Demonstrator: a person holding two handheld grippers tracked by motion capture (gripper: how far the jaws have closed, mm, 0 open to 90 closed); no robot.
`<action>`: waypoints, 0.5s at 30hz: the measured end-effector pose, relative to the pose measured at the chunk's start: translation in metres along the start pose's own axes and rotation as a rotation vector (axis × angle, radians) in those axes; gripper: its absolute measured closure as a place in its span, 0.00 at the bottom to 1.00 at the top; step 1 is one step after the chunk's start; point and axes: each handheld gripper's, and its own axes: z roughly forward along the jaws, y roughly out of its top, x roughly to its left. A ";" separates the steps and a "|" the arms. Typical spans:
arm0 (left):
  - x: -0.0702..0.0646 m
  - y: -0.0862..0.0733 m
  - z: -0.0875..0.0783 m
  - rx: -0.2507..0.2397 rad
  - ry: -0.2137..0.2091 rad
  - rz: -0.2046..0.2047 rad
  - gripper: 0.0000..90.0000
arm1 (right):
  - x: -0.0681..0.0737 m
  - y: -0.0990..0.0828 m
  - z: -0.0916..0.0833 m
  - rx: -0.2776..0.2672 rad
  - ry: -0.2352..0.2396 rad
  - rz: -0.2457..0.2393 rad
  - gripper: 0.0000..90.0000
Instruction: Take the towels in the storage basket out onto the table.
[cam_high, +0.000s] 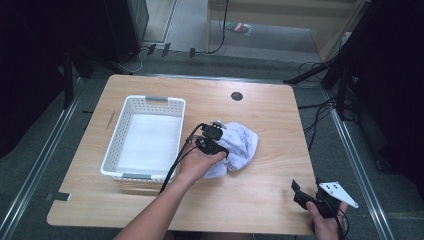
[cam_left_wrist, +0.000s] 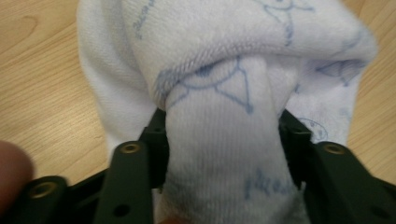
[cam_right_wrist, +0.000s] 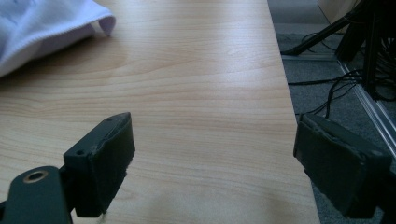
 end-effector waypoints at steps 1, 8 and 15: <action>0.001 0.000 -0.002 -0.011 0.012 -0.018 0.40 | 0.000 0.000 0.000 0.000 0.000 0.000 0.14; 0.007 0.001 -0.017 -0.045 -0.009 -0.028 0.05 | 0.000 0.000 0.000 0.000 -0.003 -0.003 0.14; 0.021 -0.007 -0.040 -0.108 -0.010 -0.039 0.01 | 0.000 0.000 0.000 0.000 -0.002 -0.001 0.14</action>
